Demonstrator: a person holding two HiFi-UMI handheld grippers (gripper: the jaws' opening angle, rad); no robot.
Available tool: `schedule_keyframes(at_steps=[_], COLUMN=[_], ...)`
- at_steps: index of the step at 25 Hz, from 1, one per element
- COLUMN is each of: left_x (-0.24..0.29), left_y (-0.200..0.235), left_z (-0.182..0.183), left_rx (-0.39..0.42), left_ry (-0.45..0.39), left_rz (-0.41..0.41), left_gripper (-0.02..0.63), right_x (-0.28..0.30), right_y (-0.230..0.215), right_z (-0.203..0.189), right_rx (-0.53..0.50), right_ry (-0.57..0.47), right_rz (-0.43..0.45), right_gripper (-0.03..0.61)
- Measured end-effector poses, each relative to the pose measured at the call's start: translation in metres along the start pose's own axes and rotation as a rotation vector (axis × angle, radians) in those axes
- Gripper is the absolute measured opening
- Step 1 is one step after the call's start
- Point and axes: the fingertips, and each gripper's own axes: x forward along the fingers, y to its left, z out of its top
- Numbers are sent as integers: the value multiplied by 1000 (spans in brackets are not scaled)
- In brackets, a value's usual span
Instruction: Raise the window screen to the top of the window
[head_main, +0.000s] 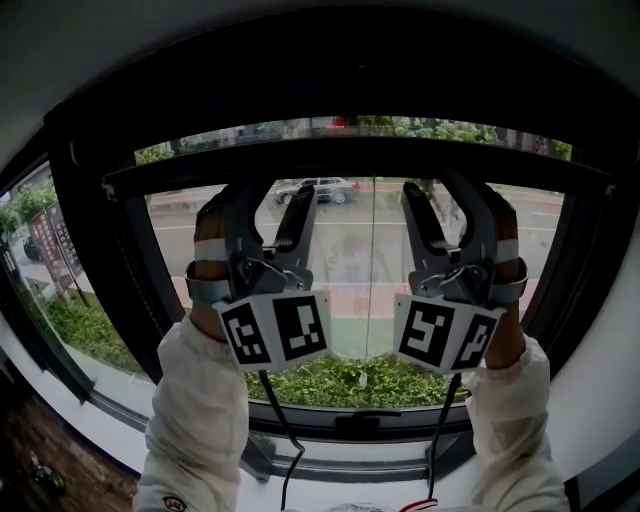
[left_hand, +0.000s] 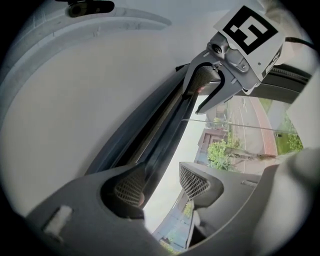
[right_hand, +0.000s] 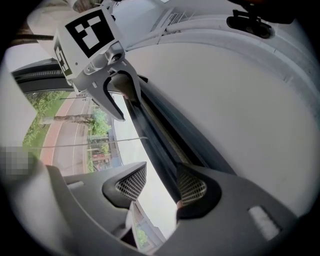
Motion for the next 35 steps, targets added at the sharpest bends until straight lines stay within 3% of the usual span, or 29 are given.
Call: schedule_keyframes(at_steps=[18, 29, 35], left_x=[16, 18, 8], left_y=[25, 29, 22], left_z=[7, 10, 25], left_rx=[2, 30, 29], left_ry=[-19, 30, 2], left_rz=[25, 29, 11], left_gripper=[215, 215, 213], right_x=[20, 21, 6], right_y=[-22, -28, -36], right_z=[9, 13, 23], right_rx=[7, 14, 41], right_ry=[-10, -15, -79], right_rz=[-39, -18, -35], right_gripper=[183, 184, 176])
